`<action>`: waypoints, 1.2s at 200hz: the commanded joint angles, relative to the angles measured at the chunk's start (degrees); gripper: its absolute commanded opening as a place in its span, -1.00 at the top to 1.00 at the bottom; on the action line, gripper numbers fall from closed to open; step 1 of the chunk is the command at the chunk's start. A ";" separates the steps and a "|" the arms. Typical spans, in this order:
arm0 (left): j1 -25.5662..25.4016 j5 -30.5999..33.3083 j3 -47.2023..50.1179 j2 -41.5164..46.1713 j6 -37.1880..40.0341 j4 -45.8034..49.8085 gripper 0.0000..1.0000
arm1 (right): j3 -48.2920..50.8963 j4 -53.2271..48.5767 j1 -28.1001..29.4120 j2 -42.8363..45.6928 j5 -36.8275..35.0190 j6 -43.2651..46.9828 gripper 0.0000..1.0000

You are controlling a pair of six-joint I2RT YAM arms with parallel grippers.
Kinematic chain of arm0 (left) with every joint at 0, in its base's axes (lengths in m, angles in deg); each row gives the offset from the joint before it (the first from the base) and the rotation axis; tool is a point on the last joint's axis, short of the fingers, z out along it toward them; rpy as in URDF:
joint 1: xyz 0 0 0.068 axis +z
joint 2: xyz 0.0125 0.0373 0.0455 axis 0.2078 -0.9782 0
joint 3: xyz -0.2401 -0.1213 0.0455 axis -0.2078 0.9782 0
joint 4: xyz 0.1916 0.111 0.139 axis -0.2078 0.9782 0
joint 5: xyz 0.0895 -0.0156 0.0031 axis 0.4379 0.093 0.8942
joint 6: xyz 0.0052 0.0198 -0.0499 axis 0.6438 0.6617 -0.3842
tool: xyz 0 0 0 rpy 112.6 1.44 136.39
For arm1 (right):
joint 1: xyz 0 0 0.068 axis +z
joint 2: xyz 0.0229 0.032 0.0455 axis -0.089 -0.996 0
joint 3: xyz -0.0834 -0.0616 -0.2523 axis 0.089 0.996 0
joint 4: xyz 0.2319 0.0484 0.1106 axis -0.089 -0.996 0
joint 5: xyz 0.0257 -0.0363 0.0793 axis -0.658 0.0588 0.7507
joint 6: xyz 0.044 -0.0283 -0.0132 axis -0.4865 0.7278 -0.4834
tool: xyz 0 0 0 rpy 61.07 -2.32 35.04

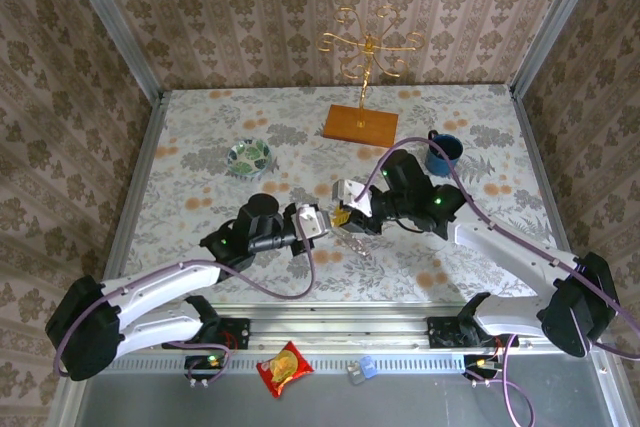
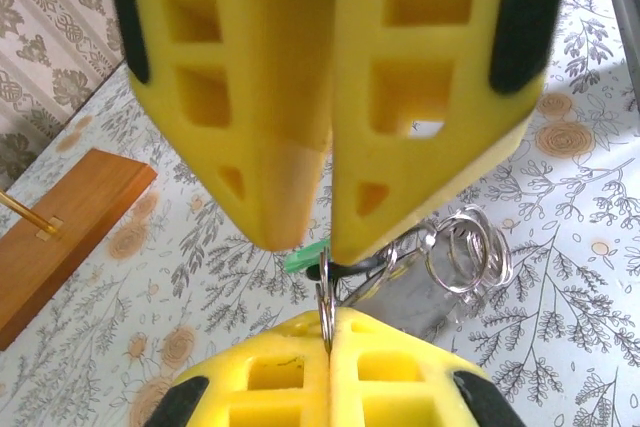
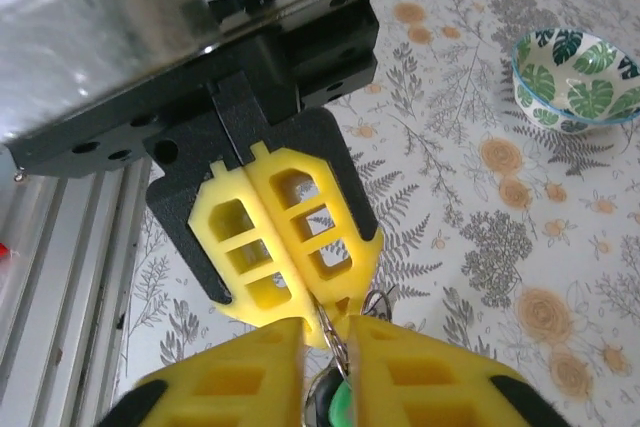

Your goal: Put the keys on the keyring

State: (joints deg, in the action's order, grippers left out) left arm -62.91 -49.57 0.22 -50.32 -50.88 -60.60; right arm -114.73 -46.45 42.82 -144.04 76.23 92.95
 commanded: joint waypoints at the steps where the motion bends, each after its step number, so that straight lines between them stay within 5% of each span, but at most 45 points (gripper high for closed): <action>1: 0.27 -1.33 1.46 1.58 -2.70 -6.26 1.00 | 1.92 5.68 -1.29 0.91 4.06 -4.59 0.43; 100: 0.20 -1.80 2.32 1.89 -3.82 -7.91 1.00 | 2.89 4.25 -2.97 0.60 4.57 -5.72 0.33; 201: 0.27 -1.98 1.97 1.01 -4.02 -9.23 1.00 | 0.71 0.60 -3.03 -1.34 6.95 -3.70 1.00; 240: 0.45 -1.67 2.23 1.40 -4.24 -9.17 1.00 | 0.49 0.08 -3.92 -1.12 4.59 -4.17 1.00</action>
State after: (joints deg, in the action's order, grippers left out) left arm -62.52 -50.14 2.34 -49.47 -53.66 -66.24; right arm -112.79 -44.81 39.67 -145.03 81.38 88.89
